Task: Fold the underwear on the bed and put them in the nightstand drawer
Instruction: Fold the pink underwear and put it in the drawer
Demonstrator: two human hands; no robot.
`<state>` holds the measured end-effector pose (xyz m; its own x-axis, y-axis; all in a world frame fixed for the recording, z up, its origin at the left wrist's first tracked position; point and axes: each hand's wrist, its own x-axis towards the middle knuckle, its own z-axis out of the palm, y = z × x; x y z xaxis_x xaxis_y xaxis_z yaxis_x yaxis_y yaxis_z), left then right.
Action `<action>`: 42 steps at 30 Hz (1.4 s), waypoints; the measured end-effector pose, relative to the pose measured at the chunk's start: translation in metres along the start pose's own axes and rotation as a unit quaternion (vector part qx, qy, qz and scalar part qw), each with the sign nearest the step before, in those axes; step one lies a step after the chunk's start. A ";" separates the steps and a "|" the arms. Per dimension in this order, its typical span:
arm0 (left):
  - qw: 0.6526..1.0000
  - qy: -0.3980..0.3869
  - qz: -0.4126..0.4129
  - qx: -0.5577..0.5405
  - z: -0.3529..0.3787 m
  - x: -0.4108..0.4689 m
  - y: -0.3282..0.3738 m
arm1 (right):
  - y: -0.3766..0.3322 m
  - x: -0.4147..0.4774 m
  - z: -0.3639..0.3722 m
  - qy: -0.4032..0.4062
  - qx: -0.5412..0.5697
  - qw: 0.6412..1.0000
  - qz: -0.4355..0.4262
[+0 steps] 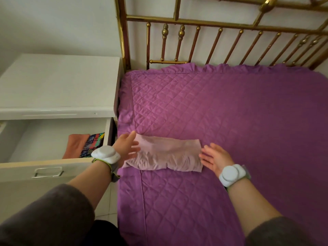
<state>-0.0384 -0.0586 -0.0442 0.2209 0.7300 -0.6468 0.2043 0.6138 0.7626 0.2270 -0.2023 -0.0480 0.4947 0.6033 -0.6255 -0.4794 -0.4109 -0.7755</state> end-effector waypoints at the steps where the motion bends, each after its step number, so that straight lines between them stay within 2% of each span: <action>1: 0.997 0.044 0.004 0.060 -0.001 0.005 -0.006 | 0.004 0.003 0.000 0.038 -0.041 0.998 0.004; 3: 0.968 0.143 -0.002 0.207 -0.007 0.013 -0.023 | 0.015 0.011 -0.001 0.105 -0.128 0.986 0.018; 4: 0.956 0.164 -0.008 0.242 -0.008 0.013 -0.031 | 0.021 0.014 -0.002 0.114 -0.162 0.980 0.030; 7: 0.965 0.115 -0.025 0.233 -0.006 0.013 -0.052 | 0.037 0.019 -0.002 0.088 -0.212 0.971 0.073; 12: 0.946 0.147 -0.039 0.285 -0.007 0.020 -0.063 | 0.046 0.023 0.004 0.093 -0.229 0.966 0.077; 14: 0.948 0.125 -0.047 0.289 -0.008 0.023 -0.064 | 0.049 0.020 0.005 0.083 -0.271 0.958 0.051; 17: 0.968 0.114 -0.027 0.224 -0.004 0.022 -0.066 | 0.053 0.020 -0.001 0.099 -0.290 0.951 -0.035; 21: 0.966 0.187 0.002 0.177 -0.009 0.023 -0.068 | 0.049 0.021 -0.012 0.148 -0.224 0.962 -0.058; 26: 0.978 0.140 -0.008 0.151 -0.017 0.021 -0.080 | 0.059 0.014 -0.012 0.105 -0.142 0.984 0.012; 28: 0.977 0.152 -0.001 0.147 -0.019 0.017 -0.081 | 0.062 0.013 -0.012 0.122 -0.153 0.981 0.003; 30: 0.970 0.150 0.006 0.191 -0.020 0.012 -0.078 | 0.063 0.011 -0.013 0.143 -0.187 0.972 0.004; 32: 0.967 0.131 -0.004 0.219 -0.019 0.005 -0.074 | 0.062 0.008 -0.014 0.135 -0.279 0.951 0.007; 34: 0.963 0.132 0.000 0.235 -0.014 0.000 -0.069 | 0.058 0.006 -0.013 0.127 -0.378 0.917 -0.032; 35: 0.960 0.143 0.012 0.239 -0.010 -0.003 -0.065 | 0.057 0.007 -0.012 0.134 -0.392 0.908 -0.055; 38: 0.937 0.137 0.057 0.316 0.000 -0.005 -0.053 | 0.055 0.007 -0.006 0.144 -0.371 0.909 -0.121; 42: 0.910 0.096 0.103 0.391 0.002 0.005 -0.050 | 0.051 0.009 0.004 0.053 -0.393 0.909 -0.126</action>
<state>-0.0458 -0.0861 -0.0855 0.1765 0.8903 -0.4198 0.8098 0.1111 0.5761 0.2044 -0.2152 -0.0932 0.6039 0.6938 -0.3923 0.3042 -0.6556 -0.6911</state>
